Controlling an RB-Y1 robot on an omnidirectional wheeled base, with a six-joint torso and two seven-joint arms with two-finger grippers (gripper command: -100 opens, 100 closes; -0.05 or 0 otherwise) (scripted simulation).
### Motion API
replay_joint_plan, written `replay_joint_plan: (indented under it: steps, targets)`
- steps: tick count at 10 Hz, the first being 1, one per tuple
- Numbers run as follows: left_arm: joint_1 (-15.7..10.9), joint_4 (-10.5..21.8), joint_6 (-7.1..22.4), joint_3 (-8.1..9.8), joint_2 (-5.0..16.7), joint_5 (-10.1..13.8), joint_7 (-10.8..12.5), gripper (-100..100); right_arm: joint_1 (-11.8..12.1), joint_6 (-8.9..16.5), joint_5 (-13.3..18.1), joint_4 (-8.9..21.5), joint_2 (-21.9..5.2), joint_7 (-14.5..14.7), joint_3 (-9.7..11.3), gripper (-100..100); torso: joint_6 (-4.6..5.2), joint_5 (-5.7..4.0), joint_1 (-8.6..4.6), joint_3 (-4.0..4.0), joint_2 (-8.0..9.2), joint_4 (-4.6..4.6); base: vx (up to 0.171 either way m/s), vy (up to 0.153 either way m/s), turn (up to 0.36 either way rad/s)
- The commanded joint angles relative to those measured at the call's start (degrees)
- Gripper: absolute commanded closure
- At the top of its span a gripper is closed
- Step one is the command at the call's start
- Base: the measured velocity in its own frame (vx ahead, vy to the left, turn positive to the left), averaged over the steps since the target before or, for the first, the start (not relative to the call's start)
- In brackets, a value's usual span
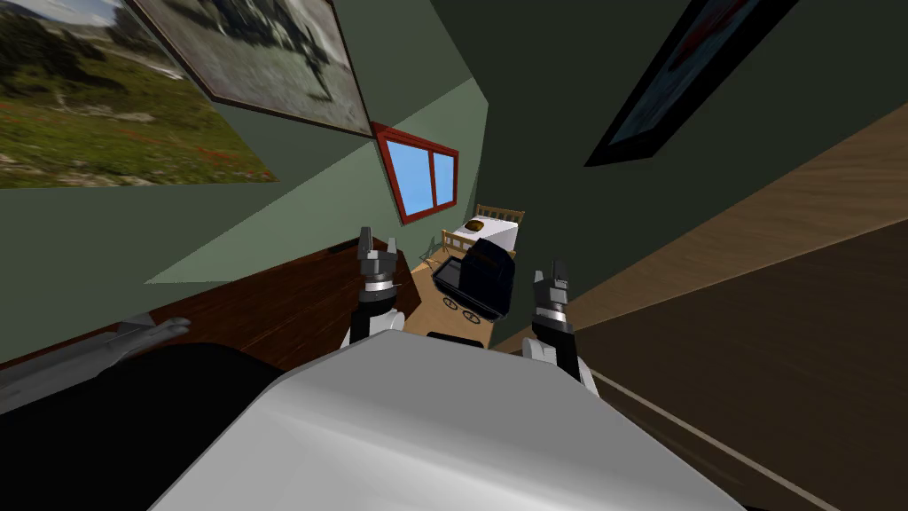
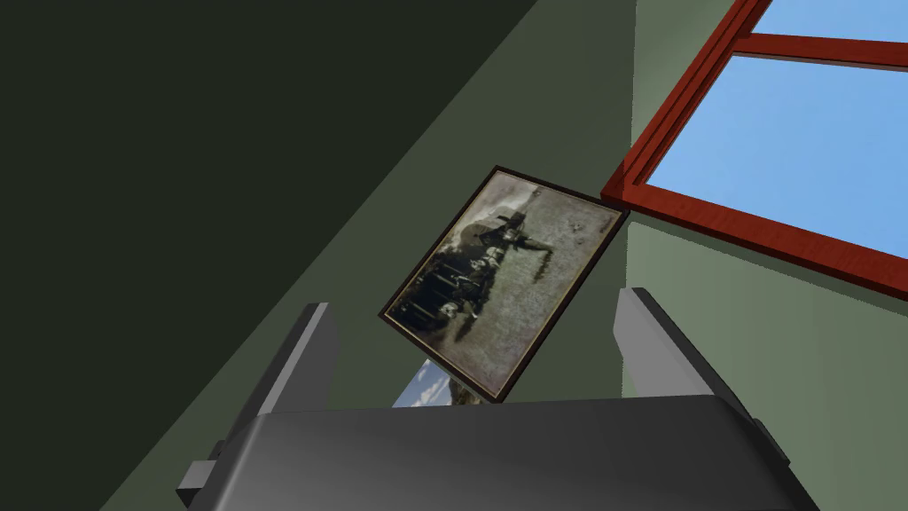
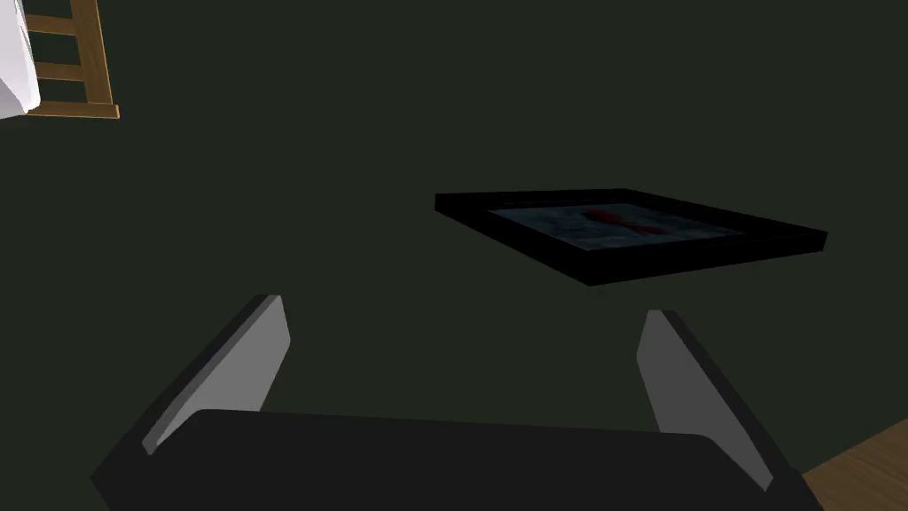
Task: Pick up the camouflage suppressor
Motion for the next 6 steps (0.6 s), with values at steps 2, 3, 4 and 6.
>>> replay_joint_plan:
  steps: [2,3,4,6]
  targets:
    - [0.0,0.0,0.0,0.0,0.0,0.0,0.0,0,-1.5,0.6,1.9,-0.4,-3.7,1.5,-0.8,-100,0.0,0.03,0.18,0.05,0.09,0.02,-0.037,0.087,-0.025]
    - [0.0,0.0,0.0,-0.01,0.0,0.0,0.0,0,-2.1,0.7,2.7,-0.5,-5.2,2.2,-1.1,-100,0.0,0.08,0.37,0.07,0.13,0.03,-0.038,0.138,-0.016]
    - [0.0,0.0,0.0,-0.01,0.0,0.0,0.0,0,-2.7,0.9,3.6,-0.6,-6.9,2.9,-1.3,-100,0.0,0.11,0.5,0.08,0.14,0.03,-0.063,0.154,-0.012]
    - [0.0,0.0,0.0,-0.01,0.0,0.0,0.0,0,-3.9,1.2,5.6,-0.6,-10.4,4.4,-1.6,-100,-0.01,0.12,0.53,0.15,0.25,0.06,-0.071,0.148,0.002]
